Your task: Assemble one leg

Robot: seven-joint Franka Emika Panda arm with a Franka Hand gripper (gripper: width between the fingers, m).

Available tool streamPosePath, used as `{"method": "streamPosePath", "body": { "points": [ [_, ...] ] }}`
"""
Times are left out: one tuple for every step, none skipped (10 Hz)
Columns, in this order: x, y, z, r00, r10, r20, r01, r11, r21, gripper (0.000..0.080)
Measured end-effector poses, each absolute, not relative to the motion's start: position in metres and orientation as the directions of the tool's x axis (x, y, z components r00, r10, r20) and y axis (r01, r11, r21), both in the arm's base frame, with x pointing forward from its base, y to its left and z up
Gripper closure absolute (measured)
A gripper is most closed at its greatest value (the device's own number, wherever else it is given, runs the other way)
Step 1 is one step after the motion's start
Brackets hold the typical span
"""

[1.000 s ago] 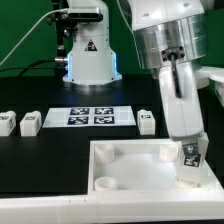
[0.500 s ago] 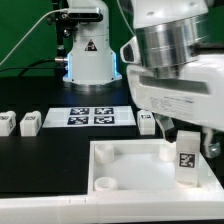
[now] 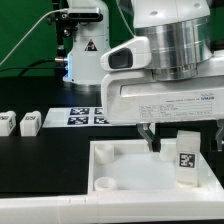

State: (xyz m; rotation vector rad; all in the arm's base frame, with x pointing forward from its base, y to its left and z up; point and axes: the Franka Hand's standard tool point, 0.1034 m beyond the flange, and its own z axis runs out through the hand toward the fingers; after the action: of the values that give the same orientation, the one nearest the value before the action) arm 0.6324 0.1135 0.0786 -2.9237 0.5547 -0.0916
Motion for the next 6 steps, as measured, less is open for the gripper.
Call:
{"method": "streamPosePath", "body": {
  "points": [
    [0.6319,0.1142,0.0782,0.917,-0.399,0.023,-0.39,-0.905,-0.173,0.0239],
    [0.6319,0.1145,0.0782,0.904,-0.428,0.016,-0.419,-0.891,-0.176,0.0423],
    [0.6315,0.1159,0.0782,0.84,-0.542,-0.011,-0.534,-0.825,-0.182,0.0423],
    [0.6309,0.1124,0.0773,0.813,-0.582,-0.019,-0.575,-0.798,-0.177,0.0498],
    [0.6306,0.1124,0.077,0.74,-0.671,-0.041,-0.667,-0.725,-0.175,0.0499],
    [0.6305,0.1121,0.0768,0.699,-0.713,-0.051,-0.709,-0.684,-0.171,0.0499]
  ]
}}
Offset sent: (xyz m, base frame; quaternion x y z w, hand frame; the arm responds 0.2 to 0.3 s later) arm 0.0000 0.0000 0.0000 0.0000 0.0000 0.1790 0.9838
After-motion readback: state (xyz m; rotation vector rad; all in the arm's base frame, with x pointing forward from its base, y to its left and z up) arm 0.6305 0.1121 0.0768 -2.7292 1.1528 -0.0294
